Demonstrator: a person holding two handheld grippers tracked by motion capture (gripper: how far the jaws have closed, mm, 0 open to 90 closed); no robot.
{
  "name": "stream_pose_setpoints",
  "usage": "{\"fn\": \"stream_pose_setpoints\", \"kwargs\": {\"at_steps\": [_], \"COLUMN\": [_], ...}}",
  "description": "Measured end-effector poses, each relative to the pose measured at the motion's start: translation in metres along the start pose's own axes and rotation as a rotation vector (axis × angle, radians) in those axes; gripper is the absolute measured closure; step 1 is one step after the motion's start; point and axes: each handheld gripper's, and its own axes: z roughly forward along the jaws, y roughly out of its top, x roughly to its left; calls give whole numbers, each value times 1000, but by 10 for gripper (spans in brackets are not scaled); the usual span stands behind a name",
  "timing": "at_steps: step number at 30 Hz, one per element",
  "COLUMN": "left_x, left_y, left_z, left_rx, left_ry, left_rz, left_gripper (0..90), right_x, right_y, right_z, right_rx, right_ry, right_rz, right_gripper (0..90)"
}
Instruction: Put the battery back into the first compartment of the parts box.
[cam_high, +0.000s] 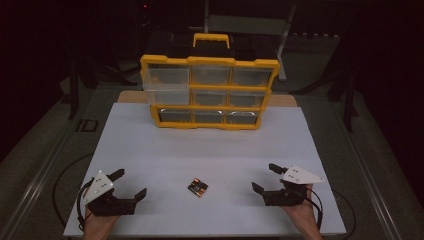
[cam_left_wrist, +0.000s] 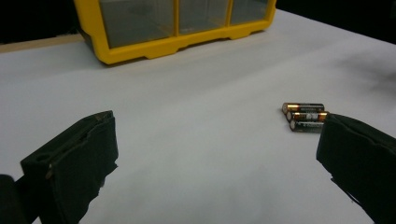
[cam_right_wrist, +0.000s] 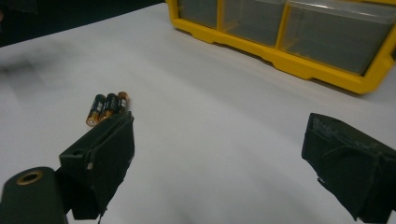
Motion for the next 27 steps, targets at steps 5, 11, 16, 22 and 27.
{"fn": "stream_pose_setpoints", "kwargs": {"at_steps": [5,11,16,22,27], "left_x": [-1,0,0,-2,-1], "left_y": [1,0,0,1,0], "left_z": [-1,-3,-2,0,-1], "left_rx": [-7,-19,-15,-9,-12], "left_ry": [8,18,22,18,24], "left_rz": [4,-1,5,8,0], "left_gripper": [0,0,0,0,0], "right_x": [7,9,10,12,16], "right_y": [15,28,36,46,54], "right_z": [19,31,40,52,63], "right_rx": [9,11,18,23,34], "right_ry": [26,42,49,57,70], "right_rz": [-24,-25,-18,-7,-11], "right_gripper": [92,92,92,92,87]}}
